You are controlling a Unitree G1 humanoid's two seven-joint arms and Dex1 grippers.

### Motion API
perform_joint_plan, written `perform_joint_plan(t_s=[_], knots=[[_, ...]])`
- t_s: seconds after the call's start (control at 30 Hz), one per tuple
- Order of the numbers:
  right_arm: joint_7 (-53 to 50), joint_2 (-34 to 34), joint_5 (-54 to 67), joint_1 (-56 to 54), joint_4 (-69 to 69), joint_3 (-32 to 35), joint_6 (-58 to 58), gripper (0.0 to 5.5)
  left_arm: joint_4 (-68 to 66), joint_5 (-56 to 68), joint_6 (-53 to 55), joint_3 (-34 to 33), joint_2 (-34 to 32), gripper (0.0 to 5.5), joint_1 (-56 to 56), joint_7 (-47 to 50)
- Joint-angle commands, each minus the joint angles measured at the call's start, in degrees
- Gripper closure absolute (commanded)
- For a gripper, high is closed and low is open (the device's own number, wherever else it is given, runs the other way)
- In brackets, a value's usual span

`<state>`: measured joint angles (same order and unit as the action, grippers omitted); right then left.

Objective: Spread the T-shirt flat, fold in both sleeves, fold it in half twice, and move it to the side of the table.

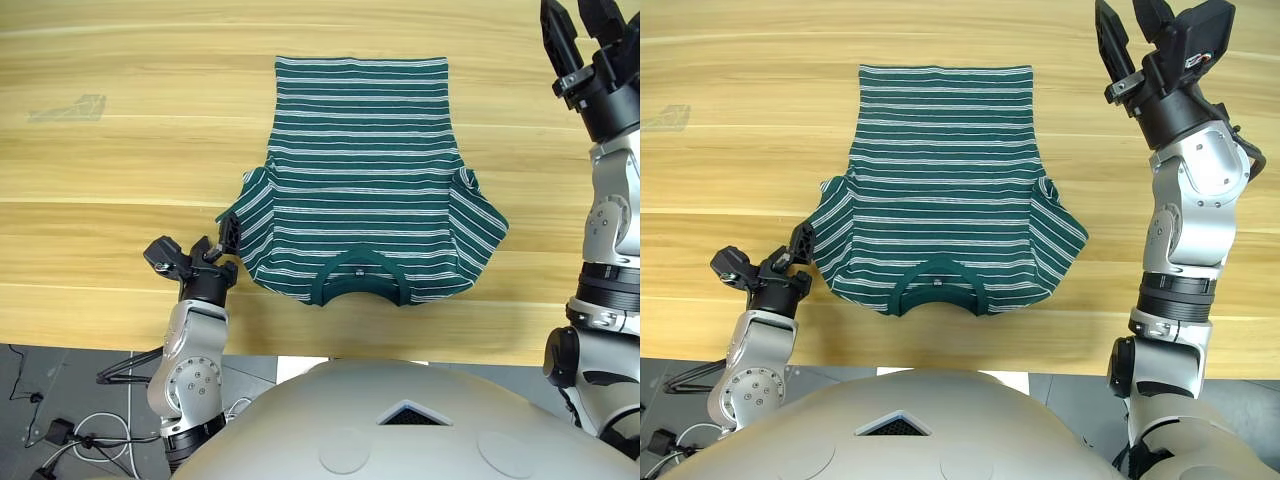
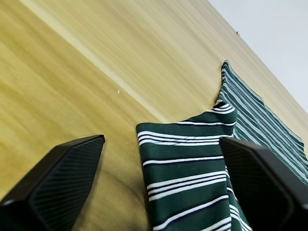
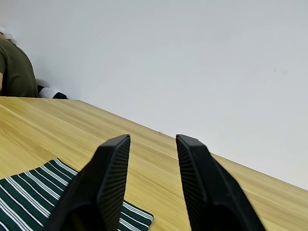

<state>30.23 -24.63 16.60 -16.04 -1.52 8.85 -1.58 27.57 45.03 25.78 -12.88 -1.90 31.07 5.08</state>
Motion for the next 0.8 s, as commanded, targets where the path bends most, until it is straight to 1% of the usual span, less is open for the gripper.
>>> perform_joint_plan(t_s=[0.03, 0.27, 0.4, 0.7, 0.73, 0.77, 0.8], knots=[[-0.06, 0.56, -1.02, 0.56, -0.41, -0.86, 1.07, 3.74, -4.41, -3.03, 0.85, 0.43, -0.37, 1.07, -0.66, -0.31], [-0.57, 1.36, -1.54, 0.29, 0.43, -1.11, 1.86, 3.74, -6.34, -6.11, -0.18, 0.23, 0.08, 2.23, -3.63, -1.15], [-0.40, 2.11, -1.78, -0.67, 0.98, -1.82, 1.82, 3.74, -6.49, -6.63, -0.01, 0.15, 0.10, 2.99, -4.10, -1.59], [-0.66, 2.60, -1.86, -1.59, 1.37, -2.14, 1.77, 3.74, -6.36, -8.19, 0.32, 0.26, 0.47, 4.45, -4.34, -1.83], [-0.69, 2.62, -1.85, -1.55, 1.40, -2.08, 1.79, 3.74, -6.35, -8.56, 0.17, 0.19, 0.60, 4.54, -4.36, -1.68], [-0.76, 2.59, -1.82, -1.31, 1.25, -1.94, 1.82, 3.74, -6.38, -8.84, 0.10, 0.12, 0.66, 4.76, -4.43, -1.57], [-0.84, 2.58, -1.79, -1.11, 1.15, -1.81, 1.84, 3.74, -6.52, -9.26, -0.09, -0.04, 0.71, 4.86, -4.55, -1.37]])
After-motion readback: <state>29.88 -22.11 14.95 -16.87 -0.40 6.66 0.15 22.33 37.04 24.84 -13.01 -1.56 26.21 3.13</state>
